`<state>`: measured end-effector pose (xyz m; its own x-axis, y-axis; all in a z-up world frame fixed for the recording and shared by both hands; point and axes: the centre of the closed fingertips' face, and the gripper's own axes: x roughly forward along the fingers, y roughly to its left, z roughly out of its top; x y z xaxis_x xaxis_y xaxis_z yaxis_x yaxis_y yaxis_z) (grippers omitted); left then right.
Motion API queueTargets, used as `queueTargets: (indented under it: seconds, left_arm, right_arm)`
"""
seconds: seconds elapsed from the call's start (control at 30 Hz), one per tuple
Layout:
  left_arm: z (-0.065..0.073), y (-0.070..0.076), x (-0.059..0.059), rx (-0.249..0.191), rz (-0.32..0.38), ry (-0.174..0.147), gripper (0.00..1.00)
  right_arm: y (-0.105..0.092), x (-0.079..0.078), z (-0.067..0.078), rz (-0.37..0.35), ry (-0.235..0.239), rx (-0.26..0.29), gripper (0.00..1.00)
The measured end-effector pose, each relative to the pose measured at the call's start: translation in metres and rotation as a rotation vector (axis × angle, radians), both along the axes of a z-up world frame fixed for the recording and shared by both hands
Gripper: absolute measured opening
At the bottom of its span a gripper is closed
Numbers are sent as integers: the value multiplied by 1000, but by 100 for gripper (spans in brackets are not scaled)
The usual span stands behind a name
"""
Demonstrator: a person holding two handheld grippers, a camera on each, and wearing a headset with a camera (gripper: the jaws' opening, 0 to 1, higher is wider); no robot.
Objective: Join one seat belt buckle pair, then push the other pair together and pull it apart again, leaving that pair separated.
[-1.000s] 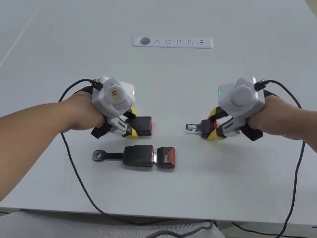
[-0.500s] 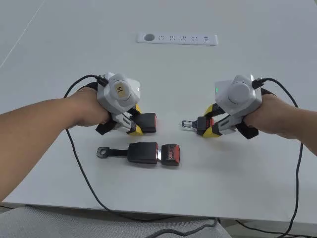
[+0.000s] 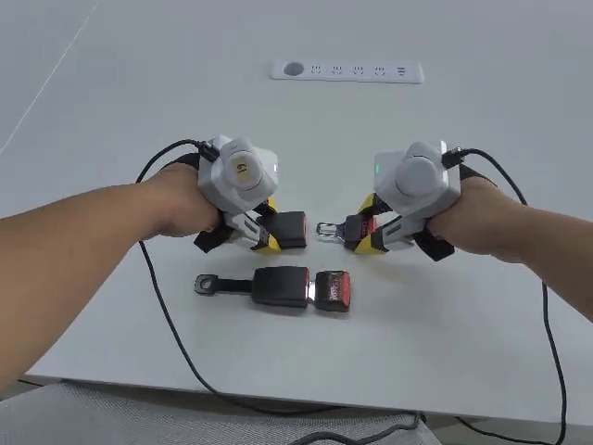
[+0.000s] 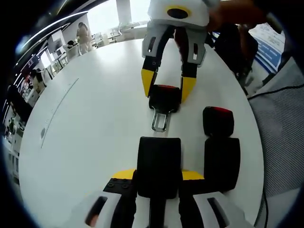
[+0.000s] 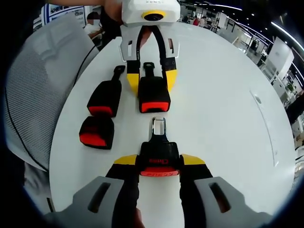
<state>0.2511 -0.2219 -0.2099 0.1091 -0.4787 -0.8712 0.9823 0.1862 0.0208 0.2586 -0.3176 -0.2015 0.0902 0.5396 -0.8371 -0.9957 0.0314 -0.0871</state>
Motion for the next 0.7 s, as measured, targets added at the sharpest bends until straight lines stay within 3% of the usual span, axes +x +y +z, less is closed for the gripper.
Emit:
queueTargets:
  seconds: [0.4,0.47,0.7]
  left_arm:
    - [1,0,2,11,-29,-6,34]
    - [1,0,2,8,-40,-10,34]
    - [1,-1,3,8,-72,-15,33]
  right_arm:
    - [16,-2,1,46,-27,-17,31]
    - [17,-9,7,51,-9,-9,30]
    - [26,-7,2,40,35,32,30]
